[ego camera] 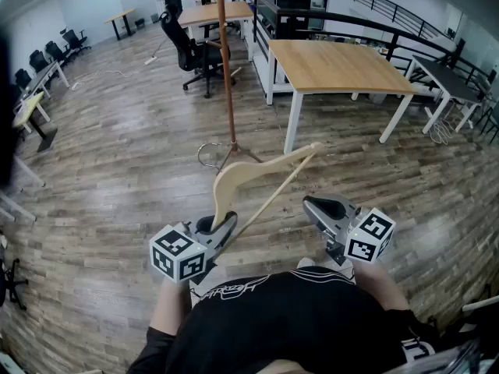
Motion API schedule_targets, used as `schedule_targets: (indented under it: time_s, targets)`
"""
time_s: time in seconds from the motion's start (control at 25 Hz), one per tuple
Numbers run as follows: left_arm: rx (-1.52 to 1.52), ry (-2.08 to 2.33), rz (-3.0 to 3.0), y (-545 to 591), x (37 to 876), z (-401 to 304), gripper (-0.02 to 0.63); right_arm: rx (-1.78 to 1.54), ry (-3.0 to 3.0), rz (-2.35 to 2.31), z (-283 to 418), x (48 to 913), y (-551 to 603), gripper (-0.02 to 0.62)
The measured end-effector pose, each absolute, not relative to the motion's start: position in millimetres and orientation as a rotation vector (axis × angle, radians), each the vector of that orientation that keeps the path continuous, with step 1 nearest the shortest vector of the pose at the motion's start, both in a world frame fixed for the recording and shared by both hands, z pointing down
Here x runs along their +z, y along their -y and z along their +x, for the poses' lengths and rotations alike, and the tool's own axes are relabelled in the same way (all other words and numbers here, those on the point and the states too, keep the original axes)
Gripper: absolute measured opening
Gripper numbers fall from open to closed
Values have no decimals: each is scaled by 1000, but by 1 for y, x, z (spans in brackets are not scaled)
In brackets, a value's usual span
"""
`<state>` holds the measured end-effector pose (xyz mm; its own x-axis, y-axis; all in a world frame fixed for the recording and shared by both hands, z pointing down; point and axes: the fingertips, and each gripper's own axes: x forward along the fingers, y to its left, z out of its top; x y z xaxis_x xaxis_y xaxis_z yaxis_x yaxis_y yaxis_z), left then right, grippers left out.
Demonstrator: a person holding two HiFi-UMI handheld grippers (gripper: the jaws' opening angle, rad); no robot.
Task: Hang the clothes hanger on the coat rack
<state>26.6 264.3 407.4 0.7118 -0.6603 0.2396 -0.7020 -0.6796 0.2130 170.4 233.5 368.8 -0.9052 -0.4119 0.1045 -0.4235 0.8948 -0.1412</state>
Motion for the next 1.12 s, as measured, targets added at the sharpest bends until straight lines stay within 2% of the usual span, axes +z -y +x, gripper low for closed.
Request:
schedule_targets:
  time_s: [0.68, 1.12]
  targets:
    - [205, 1085, 2673, -292, 393, 30, 6, 223, 3028, 642, 171, 347, -268, 40]
    - [227, 1015, 2617, -281, 431, 39, 6, 371, 2996, 671, 178, 386, -257, 40]
